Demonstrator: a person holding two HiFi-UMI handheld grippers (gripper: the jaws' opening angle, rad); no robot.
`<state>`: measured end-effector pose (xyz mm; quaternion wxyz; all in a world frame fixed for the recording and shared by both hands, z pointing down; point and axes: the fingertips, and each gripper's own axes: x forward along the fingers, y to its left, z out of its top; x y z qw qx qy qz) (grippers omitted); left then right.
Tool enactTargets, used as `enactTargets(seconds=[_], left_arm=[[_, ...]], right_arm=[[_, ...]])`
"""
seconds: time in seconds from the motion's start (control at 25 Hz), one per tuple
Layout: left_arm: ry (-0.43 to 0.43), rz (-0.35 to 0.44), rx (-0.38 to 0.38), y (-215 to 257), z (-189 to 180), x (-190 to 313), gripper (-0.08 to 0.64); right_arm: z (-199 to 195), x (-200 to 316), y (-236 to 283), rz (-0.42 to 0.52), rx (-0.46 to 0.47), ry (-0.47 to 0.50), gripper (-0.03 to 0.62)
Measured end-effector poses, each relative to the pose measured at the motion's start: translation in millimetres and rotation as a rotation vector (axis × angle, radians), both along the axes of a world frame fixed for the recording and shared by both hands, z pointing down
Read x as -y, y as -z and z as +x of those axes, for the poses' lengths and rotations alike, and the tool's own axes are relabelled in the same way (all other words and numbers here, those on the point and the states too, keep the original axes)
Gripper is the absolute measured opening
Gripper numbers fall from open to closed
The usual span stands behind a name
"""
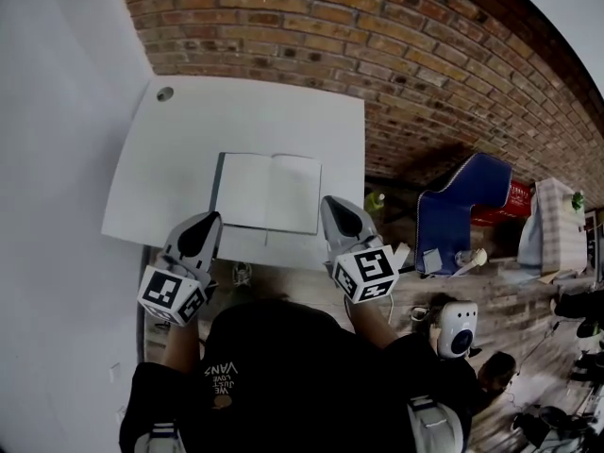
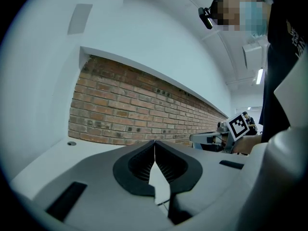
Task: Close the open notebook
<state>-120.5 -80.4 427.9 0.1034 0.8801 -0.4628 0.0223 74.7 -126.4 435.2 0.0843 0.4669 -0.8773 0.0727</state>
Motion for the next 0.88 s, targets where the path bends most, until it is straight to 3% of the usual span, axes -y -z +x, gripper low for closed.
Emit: enactTargets(seconds=[0.52,0.88], left_arm=[[-0.077,-0.051,0.049,-33.3,-24.5,60.8,0.006],[-0.107,-0.107,0.06,-62.0,-27.6,78.4,0.006]], right_arm=[[-22.6,46.2,-38.1,-0.079,0.006,-0.081,-0.003],[-19.6,55.4,-74.8,-0.122,-0.047,-0.135,-0.003]])
